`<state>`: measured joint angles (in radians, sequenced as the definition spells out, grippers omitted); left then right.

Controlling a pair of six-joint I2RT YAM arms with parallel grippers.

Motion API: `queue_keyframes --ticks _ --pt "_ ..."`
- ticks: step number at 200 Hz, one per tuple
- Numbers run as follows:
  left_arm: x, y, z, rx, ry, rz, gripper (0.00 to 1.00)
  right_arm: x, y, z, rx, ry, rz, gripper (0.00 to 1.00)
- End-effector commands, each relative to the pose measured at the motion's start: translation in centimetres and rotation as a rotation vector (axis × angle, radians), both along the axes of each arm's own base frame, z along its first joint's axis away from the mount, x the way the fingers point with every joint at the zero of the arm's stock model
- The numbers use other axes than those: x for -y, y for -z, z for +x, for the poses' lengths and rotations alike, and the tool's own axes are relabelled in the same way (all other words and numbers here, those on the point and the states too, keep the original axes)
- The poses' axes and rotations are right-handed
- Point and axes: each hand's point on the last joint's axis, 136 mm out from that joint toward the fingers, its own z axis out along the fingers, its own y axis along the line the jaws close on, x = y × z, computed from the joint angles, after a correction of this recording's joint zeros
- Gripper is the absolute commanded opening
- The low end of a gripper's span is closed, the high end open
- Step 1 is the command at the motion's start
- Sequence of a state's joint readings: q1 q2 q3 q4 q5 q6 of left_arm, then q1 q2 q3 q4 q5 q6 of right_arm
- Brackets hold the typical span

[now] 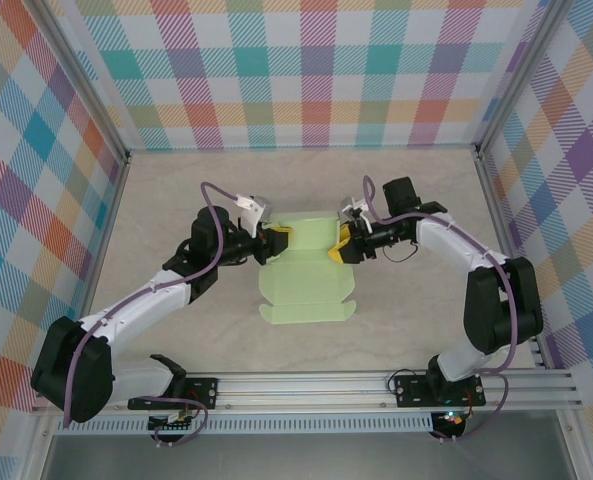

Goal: Fold the paper box

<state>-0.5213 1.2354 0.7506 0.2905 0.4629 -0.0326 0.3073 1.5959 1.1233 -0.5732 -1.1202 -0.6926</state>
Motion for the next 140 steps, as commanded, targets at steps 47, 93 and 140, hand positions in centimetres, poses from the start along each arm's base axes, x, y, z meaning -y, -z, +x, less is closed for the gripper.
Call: queue_keyframes --ticks 47,93,140 --pt "0.8 -2.3 0.0 0.061 0.043 -0.038 0.32 -0.8 1.3 1.1 0.031 0.052 -0.057 0.23" --pt "0.7 -2.0 0.1 0.059 0.035 -0.036 0.32 -0.7 1.4 1.1 0.032 0.085 -0.049 0.19" --pt "0.5 -1.9 0.0 0.070 0.032 -0.013 0.32 -0.1 -1.1 -1.3 0.062 -0.001 0.032 0.56"
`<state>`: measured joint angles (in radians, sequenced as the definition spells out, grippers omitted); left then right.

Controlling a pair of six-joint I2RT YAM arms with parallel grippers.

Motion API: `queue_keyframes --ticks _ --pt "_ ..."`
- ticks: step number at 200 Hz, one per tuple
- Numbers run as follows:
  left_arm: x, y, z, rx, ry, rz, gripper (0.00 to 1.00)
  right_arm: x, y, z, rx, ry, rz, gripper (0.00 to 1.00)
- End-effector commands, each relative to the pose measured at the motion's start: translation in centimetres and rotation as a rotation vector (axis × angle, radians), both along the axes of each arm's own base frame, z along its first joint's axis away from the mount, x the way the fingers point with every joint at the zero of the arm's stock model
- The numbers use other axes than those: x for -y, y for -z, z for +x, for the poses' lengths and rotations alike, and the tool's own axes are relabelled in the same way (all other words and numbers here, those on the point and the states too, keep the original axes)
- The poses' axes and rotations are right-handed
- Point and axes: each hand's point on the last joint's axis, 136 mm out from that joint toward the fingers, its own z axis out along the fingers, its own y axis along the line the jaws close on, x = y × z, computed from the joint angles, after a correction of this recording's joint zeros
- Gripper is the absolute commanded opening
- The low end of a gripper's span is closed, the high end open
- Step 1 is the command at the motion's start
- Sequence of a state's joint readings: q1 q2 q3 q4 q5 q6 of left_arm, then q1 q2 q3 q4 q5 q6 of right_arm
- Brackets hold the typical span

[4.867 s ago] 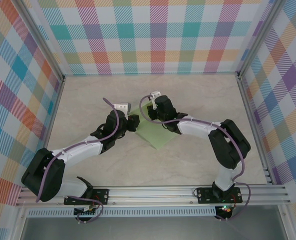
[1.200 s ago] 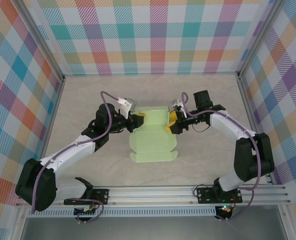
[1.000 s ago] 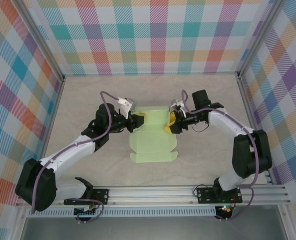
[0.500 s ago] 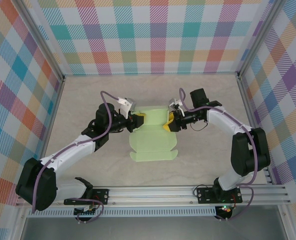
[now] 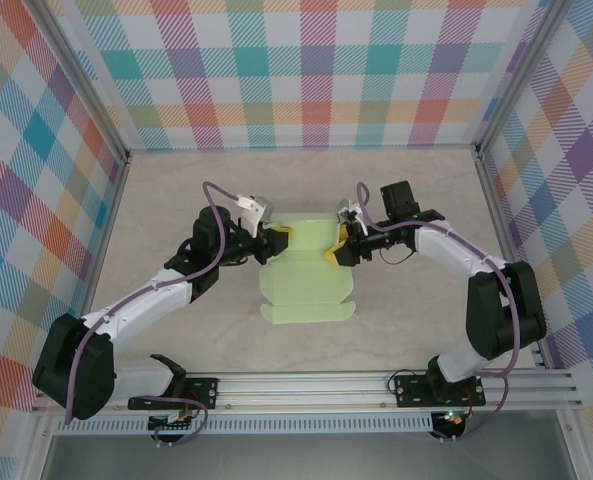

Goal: Fold the paper box

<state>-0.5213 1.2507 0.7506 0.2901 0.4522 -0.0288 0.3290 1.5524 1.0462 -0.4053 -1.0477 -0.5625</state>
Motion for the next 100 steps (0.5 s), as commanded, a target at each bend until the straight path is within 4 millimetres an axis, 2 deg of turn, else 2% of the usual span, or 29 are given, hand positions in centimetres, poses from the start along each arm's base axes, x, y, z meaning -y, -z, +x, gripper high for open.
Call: queue_keyframes --ticks 1,42,72,100 --pt "0.5 -2.5 -0.3 0.079 0.041 -0.025 0.32 0.3 -2.0 -1.7 0.040 -0.058 0.063 0.57" --pt "0.5 -2.1 -0.2 0.077 0.046 -0.011 0.32 1.4 -4.3 -0.9 0.090 -0.023 0.093 0.60" --pt "0.8 -1.8 -0.5 0.072 0.065 -0.011 0.32 1.3 -5.3 -0.5 0.100 -0.021 0.102 0.62" --pt "0.8 -1.6 -0.6 0.073 0.075 0.001 0.32 1.2 -5.4 -0.1 0.078 -0.021 0.098 0.62"
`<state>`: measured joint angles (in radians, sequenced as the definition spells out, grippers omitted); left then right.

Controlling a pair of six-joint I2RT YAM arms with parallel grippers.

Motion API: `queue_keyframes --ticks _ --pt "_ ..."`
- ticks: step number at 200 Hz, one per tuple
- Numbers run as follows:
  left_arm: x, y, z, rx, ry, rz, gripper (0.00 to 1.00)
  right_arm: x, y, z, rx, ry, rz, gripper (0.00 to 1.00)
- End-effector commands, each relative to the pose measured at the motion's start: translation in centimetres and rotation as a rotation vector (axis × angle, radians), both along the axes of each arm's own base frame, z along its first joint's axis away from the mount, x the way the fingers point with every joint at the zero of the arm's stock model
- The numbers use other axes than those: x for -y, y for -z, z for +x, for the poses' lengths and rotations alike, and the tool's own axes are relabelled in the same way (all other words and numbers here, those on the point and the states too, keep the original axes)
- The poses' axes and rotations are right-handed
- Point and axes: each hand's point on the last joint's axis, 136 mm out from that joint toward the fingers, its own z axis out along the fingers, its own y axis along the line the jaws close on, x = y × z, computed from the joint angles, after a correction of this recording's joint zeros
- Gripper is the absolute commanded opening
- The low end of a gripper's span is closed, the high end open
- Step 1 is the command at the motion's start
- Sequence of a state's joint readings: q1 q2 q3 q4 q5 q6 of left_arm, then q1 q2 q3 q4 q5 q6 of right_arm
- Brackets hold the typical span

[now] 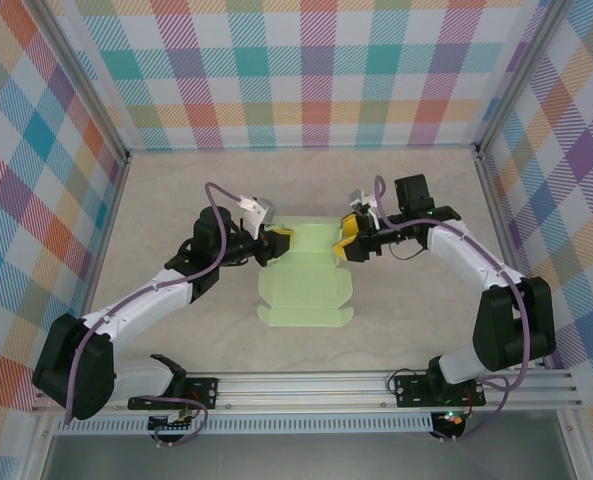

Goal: Fold the paper box

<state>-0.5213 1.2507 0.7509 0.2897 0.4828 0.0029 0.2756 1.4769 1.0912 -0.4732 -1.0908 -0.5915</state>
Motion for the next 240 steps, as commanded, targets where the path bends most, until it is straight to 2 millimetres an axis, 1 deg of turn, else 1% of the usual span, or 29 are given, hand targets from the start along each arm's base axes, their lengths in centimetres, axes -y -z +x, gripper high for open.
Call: queue_keyframes --ticks 1,21,41,65,77,94,104,120,147,168,177,187,194,198,209,212,222,229,240 --pt "0.5 -1.5 -0.2 0.051 0.039 -0.008 0.32 -0.3 -1.6 -0.2 0.012 -0.042 0.045 0.62" --pt "0.5 -1.4 -0.3 0.049 0.043 -0.002 0.32 -0.4 -1.5 0.0 -0.007 -0.042 0.044 0.62" --pt "0.5 -1.3 -0.4 0.047 0.048 -0.002 0.32 -0.5 -1.3 0.1 -0.023 -0.041 0.038 0.60" --pt "0.7 -1.1 -0.3 0.042 0.052 0.001 0.32 -0.5 -1.3 0.1 -0.046 -0.044 0.038 0.50" --pt "0.7 -1.1 -0.3 0.040 0.053 0.001 0.33 -0.6 -0.9 0.3 -0.061 -0.035 0.025 0.47" --pt "0.8 -0.9 -0.3 0.037 0.055 0.003 0.32 -0.8 -0.1 0.6 -0.065 -0.014 -0.015 0.46" --pt "0.9 -0.8 -0.3 0.035 0.057 0.006 0.33 -0.8 0.3 0.8 -0.068 -0.003 -0.033 0.44" --pt "0.9 -0.6 -0.4 0.031 0.060 0.008 0.33 -1.0 0.6 0.9 -0.081 0.004 -0.038 0.40" --pt "1.2 -0.6 -0.5 0.029 0.067 0.007 0.33 -1.4 1.2 0.9 -0.095 0.009 -0.056 0.38" --pt "1.3 -0.6 -0.5 0.030 0.069 0.006 0.33 -1.4 1.9 1.4 -0.091 0.041 -0.075 0.32" --pt "1.3 -0.5 -0.5 0.029 0.069 0.007 0.33 -1.3 2.1 1.8 -0.089 0.061 -0.084 0.32" --pt "1.3 -0.4 -0.5 0.029 0.067 0.008 0.33 -1.3 2.4 2.2 -0.084 0.086 -0.094 0.34" --pt "1.3 -0.3 -0.5 0.029 0.066 0.010 0.33 -1.3 2.3 2.1 -0.081 0.083 -0.087 0.37" --pt "1.3 -0.3 -0.4 0.028 0.064 0.012 0.33 -1.3 2.2 1.9 -0.074 0.072 -0.079 0.39" --pt "1.1 -0.1 -0.2 0.029 0.049 0.019 0.33 -1.3 1.9 1.3 -0.062 0.054 -0.064 0.53" --pt "1.0 0.0 -0.1 0.028 0.042 0.023 0.33 -1.3 1.8 1.1 -0.057 0.047 -0.062 0.55" --pt "0.8 0.2 0.1 0.030 0.024 0.037 0.34 -1.1 1.4 0.2 -0.036 0.011 -0.052 0.59" --pt "0.7 0.5 0.3 0.032 0.012 0.050 0.34 -1.0 1.4 -0.1 -0.019 0.007 -0.061 0.62" --pt "0.5 1.0 0.7 0.035 -0.005 0.068 0.35 -0.6 1.6 -0.4 0.004 0.009 -0.093 0.63"
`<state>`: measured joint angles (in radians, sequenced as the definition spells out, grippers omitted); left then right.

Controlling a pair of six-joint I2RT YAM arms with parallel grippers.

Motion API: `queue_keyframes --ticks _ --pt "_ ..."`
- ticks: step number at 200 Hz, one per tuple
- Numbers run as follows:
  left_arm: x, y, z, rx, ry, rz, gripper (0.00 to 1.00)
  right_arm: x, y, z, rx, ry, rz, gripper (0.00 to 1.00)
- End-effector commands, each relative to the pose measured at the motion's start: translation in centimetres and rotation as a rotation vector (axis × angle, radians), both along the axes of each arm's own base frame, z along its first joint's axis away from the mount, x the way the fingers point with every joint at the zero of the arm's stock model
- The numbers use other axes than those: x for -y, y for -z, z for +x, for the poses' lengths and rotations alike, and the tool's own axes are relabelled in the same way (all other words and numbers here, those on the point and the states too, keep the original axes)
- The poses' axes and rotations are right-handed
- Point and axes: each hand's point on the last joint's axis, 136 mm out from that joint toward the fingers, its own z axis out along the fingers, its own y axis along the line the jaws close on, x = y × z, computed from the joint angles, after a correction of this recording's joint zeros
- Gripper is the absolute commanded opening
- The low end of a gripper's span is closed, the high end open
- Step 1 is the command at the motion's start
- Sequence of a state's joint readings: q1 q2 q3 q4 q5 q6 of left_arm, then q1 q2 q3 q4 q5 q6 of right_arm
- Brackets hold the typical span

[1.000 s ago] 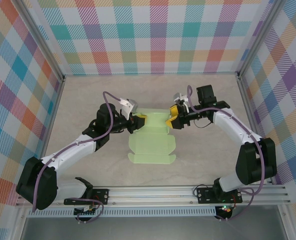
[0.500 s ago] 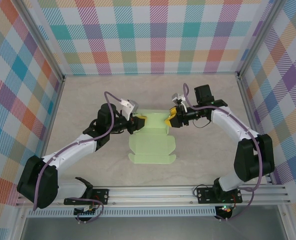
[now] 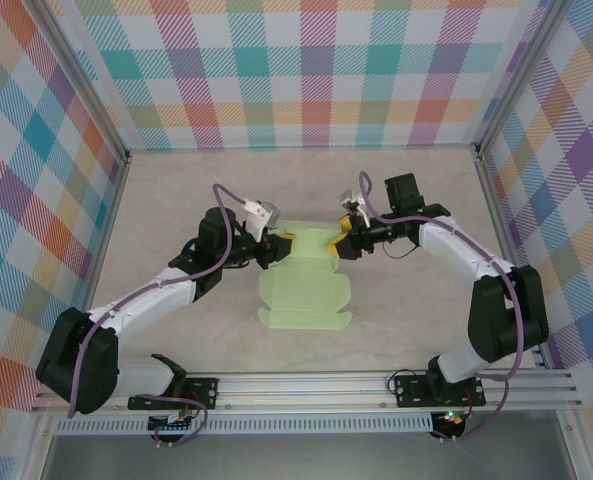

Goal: Fold the paper box

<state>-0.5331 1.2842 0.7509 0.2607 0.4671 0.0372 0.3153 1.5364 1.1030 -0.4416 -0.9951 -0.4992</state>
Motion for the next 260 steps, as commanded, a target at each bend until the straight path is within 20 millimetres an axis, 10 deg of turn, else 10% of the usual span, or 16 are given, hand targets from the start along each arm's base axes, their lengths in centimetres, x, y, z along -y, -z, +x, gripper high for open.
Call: queue_keyframes --ticks 1,161,243,260 --pt "0.2 -0.9 0.7 0.058 -0.012 0.017 0.35 0.4 -0.8 -1.7 0.084 -0.044 -0.013 0.63" --pt "3.7 7.3 3.5 0.238 0.110 0.201 0.32 4.1 -2.3 0.6 0.256 0.127 -0.291 0.74" --pt "5.6 11.5 7.3 0.335 0.121 0.307 0.43 6.9 0.7 4.1 0.270 0.315 -0.587 0.73" --pt "5.6 11.8 7.6 0.330 0.095 0.301 0.48 7.7 0.8 5.4 0.240 0.433 -0.605 1.00"
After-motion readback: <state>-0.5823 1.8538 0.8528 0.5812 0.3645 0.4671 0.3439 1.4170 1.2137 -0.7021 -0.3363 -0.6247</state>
